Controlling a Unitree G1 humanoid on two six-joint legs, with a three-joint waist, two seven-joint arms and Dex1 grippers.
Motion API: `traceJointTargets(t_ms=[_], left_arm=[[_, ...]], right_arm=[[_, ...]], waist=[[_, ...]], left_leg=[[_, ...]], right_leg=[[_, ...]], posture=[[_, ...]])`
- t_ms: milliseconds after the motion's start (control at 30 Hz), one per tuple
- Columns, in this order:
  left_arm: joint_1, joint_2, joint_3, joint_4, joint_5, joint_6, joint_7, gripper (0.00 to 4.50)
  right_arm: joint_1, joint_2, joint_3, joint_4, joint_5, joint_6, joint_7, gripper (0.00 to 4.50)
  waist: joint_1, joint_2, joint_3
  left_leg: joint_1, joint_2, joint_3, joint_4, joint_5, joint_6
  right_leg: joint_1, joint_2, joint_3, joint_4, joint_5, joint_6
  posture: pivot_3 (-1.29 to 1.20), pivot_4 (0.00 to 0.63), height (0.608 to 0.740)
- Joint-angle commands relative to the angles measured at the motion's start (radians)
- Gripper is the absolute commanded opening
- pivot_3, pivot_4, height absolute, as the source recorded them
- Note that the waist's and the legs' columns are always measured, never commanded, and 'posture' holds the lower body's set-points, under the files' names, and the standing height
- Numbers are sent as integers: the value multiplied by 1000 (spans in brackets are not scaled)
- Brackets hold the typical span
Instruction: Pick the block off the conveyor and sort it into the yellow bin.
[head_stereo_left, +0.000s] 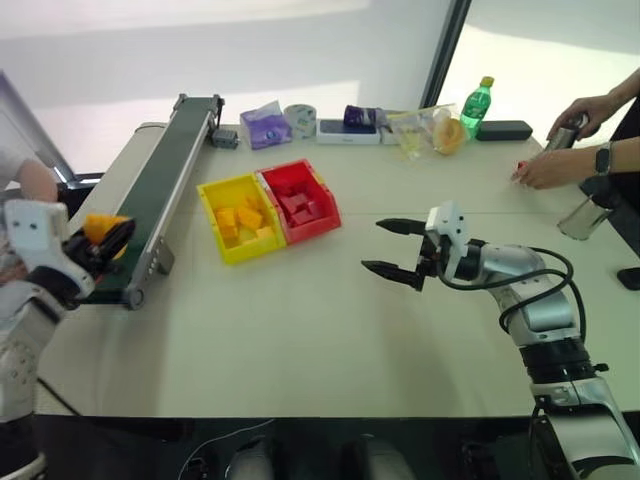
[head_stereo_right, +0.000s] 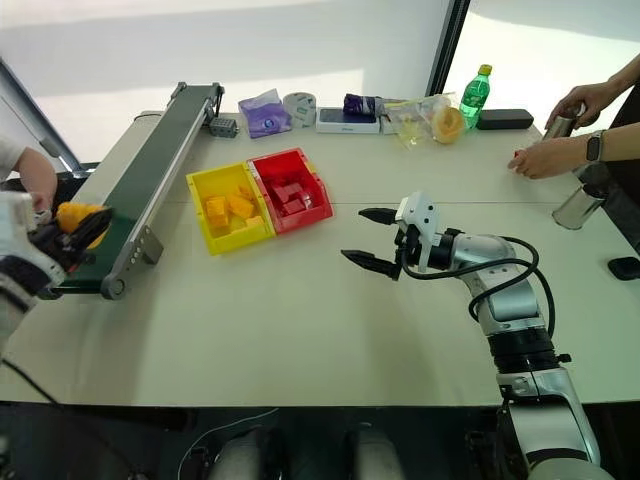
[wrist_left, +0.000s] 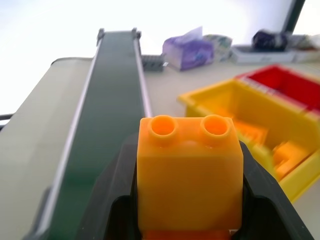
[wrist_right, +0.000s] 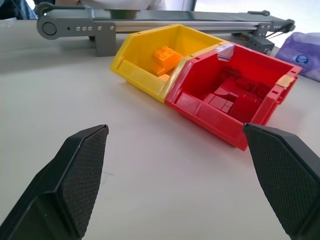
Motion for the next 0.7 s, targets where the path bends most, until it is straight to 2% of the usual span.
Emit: traceJointTargets(t_ms=[33, 200, 267, 367, 467, 667, 700], left_arm=[[-112, -39, -92, -1, 46, -5, 74, 1378], [-313, -200, -241, 197, 194, -97, 199, 1378], [-365, -253, -280, 277, 234, -139, 202, 1378], [-433, -300, -334, 418, 293, -231, 168, 1378], [-499, -317, -332, 554, 318, -292, 156, 1378], [-556, -318, -315, 676, 339, -379, 122, 4251], [-555, -316, -317, 675, 347, -384, 124, 4436]], right_arm=[[-22, -1, -25, -31, 12, -3, -7, 4500], [-24, -1, -30, -48, 18, 11, -22, 4500], [-20, -2, -33, -48, 19, 11, -25, 4500], [-8, -2, -32, -51, 14, 5, -28, 4500], [0, -2, -35, -57, 15, 5, -34, 4500], [17, -8, -39, -71, 17, 5, -39, 4500], [19, -8, -39, -75, 18, 6, -41, 4500]], waist=[[-2, 0, 0], [-1, 0, 0], [-1, 0, 0], [-3, 0, 0], [-5, 0, 0], [-2, 0, 0], [-2, 0, 0]], left_leg=[[0, 0, 0, 0, 0, 0], [0, -2, 0, 0, 0, 0], [0, -3, 0, 1, 0, 0], [0, -3, 0, 1, 0, 0], [0, -3, 1, 0, 0, 0], [0, -3, 1, 0, 0, 0], [0, -3, 1, 0, 0, 0]], right_leg=[[0, 0, 0, 0, 0, 0], [0, 2, 0, 0, 0, 0], [0, 2, 0, 0, 0, 0], [0, 2, 0, 0, 0, 0], [-1, 3, 0, 0, 0, 0], [-1, 3, -1, 0, 0, 0], [-1, 3, -1, 0, 0, 0]], posture=[[0, 150, 740], [0, 150, 740], [0, 150, 740], [0, 150, 740], [0, 150, 740], [0, 150, 740], [0, 150, 740]])
